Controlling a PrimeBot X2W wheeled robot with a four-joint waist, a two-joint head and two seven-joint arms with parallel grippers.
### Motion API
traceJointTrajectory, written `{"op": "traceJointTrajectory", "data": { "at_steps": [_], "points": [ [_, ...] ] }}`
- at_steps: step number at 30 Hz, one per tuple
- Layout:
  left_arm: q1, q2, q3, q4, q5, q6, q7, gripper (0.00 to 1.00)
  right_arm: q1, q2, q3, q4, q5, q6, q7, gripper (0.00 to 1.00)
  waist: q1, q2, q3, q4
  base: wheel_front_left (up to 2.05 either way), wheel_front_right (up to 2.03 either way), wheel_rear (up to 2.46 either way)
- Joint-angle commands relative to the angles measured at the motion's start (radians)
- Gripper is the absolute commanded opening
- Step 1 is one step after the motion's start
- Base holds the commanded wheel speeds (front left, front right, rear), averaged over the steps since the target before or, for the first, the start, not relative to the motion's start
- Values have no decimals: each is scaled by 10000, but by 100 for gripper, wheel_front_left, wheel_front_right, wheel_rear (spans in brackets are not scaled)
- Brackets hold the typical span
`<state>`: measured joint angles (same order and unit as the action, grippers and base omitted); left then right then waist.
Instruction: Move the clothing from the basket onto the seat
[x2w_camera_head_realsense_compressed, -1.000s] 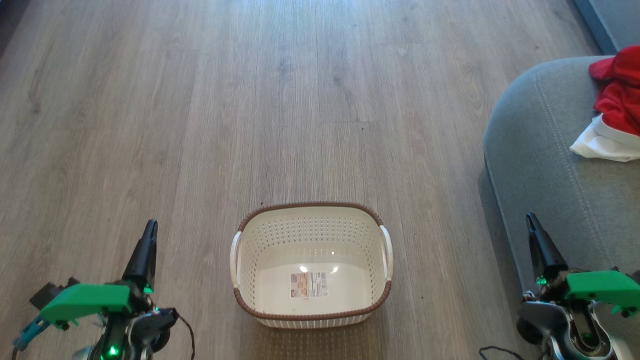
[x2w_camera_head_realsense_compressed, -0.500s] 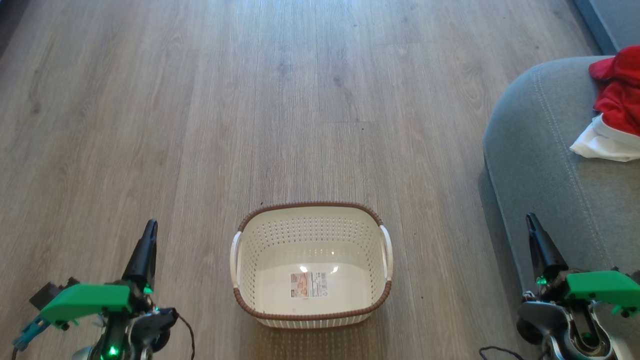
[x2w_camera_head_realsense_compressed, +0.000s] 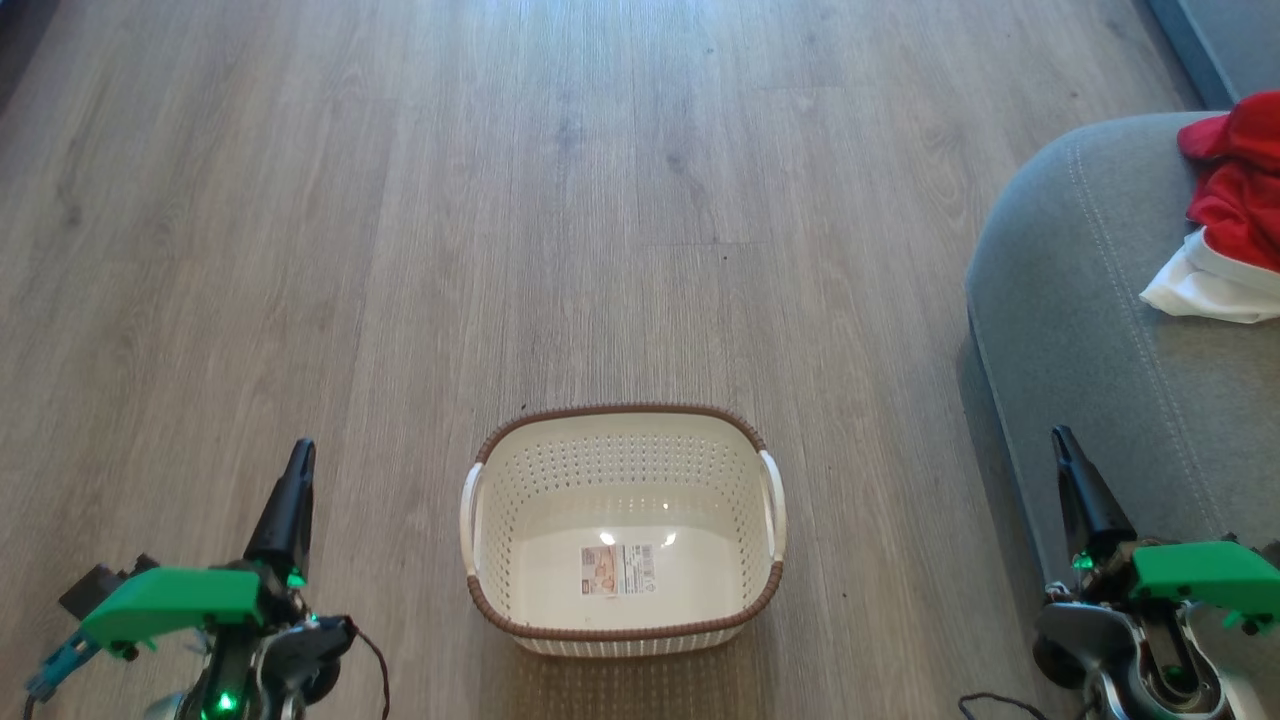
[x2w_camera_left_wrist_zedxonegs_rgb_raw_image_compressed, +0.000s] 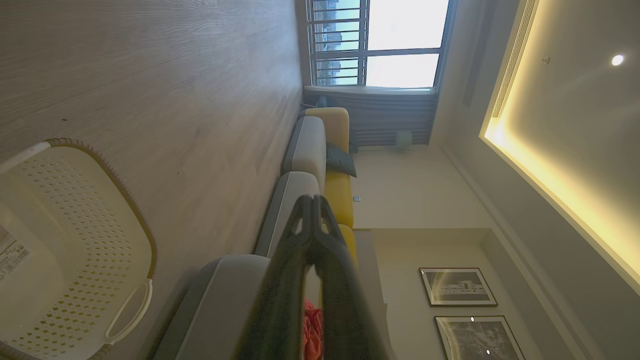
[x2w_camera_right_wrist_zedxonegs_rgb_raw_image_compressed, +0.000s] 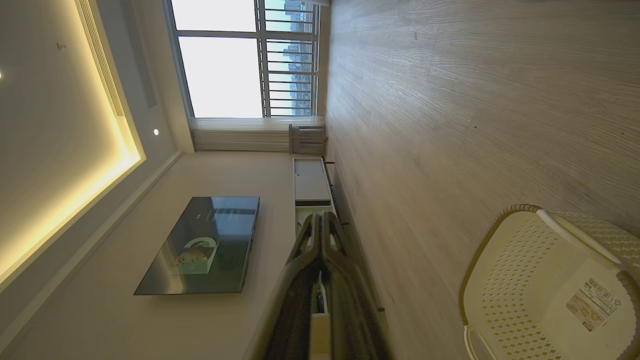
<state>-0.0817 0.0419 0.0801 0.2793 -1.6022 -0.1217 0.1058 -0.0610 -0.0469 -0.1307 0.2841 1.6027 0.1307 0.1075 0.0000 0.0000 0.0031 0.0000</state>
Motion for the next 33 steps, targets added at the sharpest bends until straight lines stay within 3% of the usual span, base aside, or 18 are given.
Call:
{"op": "traceJointTrajectory", "data": {
  "at_steps": [1, 33],
  "points": [
    [-263, 83, 337, -340, -64, -90, 75, 0, -469, -33, 169, -393, 59, 0, 57, 0, 0, 0, 0, 0, 0, 0, 0],
    [-263, 83, 337, -341, -65, -90, 74, 0, -469, -33, 170, -393, 59, 0, 57, 0, 0, 0, 0, 0, 0, 0, 0]
  ]
}}
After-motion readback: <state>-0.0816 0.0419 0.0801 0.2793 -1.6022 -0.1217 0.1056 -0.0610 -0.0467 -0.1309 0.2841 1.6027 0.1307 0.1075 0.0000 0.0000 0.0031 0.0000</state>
